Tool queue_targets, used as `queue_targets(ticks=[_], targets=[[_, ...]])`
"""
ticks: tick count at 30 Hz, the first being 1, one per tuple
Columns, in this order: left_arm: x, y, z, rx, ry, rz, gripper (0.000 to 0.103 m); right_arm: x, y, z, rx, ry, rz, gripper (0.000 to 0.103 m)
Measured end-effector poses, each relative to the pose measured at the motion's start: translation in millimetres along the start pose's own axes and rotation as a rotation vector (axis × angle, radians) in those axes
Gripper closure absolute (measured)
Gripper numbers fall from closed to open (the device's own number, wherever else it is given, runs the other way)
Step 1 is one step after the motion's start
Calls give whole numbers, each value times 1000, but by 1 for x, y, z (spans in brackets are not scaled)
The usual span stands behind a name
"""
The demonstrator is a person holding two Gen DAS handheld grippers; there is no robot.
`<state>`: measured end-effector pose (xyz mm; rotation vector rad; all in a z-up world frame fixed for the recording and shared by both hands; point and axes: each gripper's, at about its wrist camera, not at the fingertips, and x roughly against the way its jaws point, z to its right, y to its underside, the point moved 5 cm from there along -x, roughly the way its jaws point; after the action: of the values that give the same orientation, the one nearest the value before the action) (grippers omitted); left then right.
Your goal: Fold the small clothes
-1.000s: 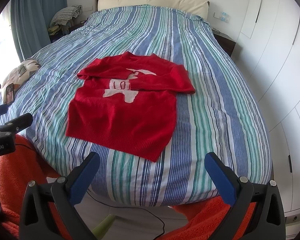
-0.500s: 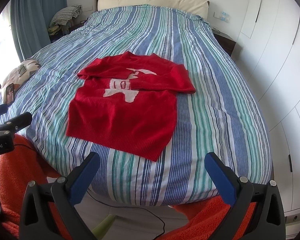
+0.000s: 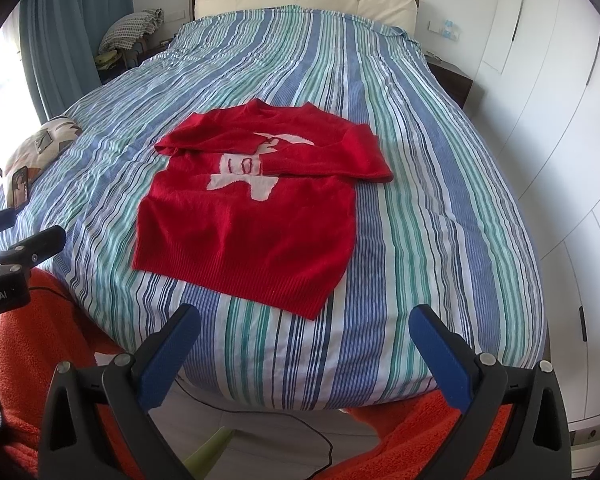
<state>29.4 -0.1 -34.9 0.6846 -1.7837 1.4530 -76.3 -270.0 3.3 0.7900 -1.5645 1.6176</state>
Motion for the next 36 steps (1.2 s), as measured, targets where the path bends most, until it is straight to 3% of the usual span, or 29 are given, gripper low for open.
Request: queue_targets(ticks=[20, 31, 33, 36], targets=[[-1, 1, -2, -2, -11, 3, 1, -3, 1, -1, -1, 5, -4, 0], [-43, 17, -69, 180, -76, -96, 1, -6, 1, 19, -45, 34, 2, 0], [-51, 18, -68, 191, -46, -97, 1, -11, 1, 25, -45, 43, 17, 0], [-78, 20, -57, 213, 88, -101, 1, -27, 2, 36, -55, 7, 79, 0]])
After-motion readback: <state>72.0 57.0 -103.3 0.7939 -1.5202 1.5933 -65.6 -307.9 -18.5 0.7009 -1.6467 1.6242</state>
